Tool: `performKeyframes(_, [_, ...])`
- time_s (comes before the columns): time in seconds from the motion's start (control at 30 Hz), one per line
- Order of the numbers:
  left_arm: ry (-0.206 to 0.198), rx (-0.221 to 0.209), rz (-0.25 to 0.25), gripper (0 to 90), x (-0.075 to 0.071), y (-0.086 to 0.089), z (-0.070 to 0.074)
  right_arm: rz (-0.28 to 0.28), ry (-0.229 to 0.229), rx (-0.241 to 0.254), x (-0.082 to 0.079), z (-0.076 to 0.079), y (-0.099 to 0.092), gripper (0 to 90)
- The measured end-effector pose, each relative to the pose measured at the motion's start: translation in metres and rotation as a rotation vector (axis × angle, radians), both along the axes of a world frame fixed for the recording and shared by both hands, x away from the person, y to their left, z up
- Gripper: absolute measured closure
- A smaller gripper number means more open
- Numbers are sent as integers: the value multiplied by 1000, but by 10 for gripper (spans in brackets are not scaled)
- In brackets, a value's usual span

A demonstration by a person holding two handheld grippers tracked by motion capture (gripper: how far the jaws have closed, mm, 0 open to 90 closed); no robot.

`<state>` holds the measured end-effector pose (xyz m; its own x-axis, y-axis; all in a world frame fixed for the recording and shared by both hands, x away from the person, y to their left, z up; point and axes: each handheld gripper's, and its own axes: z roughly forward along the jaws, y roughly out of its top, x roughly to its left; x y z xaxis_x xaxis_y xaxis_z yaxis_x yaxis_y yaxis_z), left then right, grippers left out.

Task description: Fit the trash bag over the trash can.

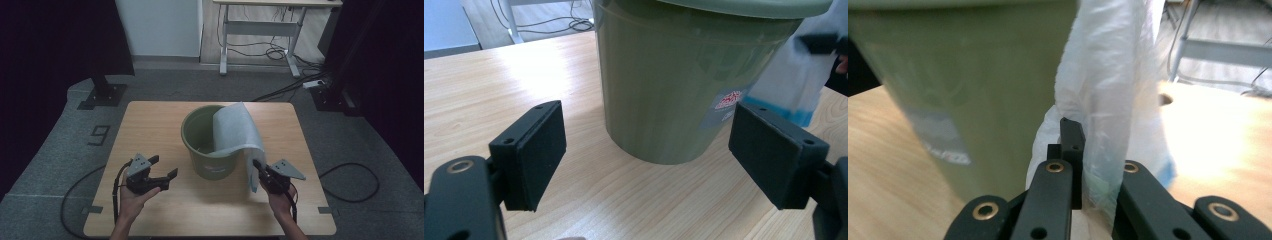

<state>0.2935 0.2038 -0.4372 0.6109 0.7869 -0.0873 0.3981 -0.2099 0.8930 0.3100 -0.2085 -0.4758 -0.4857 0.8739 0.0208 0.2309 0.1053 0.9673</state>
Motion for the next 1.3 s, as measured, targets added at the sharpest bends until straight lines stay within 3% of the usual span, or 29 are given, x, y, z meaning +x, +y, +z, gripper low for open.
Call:
performKeyframes(0.27, [-16, 20, 42, 172, 2, -8, 7, -24, -90, -14, -3, 39, -22, 886])
performKeyframes(0.47, [-38, 35, 58, 171, 2, -19, 22, -14, -120, -34, -3, 57, -22, 886])
performKeyframes(0.63, [-57, 18, 75, 172, 5, -26, 35, 8, -141, -57, -3, 72, -16, 886])
performKeyframes(0.9, [-76, 17, 37, 174, 8, -45, 47, 45, -156, -84, 1, 95, -3, 886])
performKeyframes(1.3, [-93, 27, -21, 173, 11, -73, 56, 112, -164, -130, 1, 105, 24, 886])
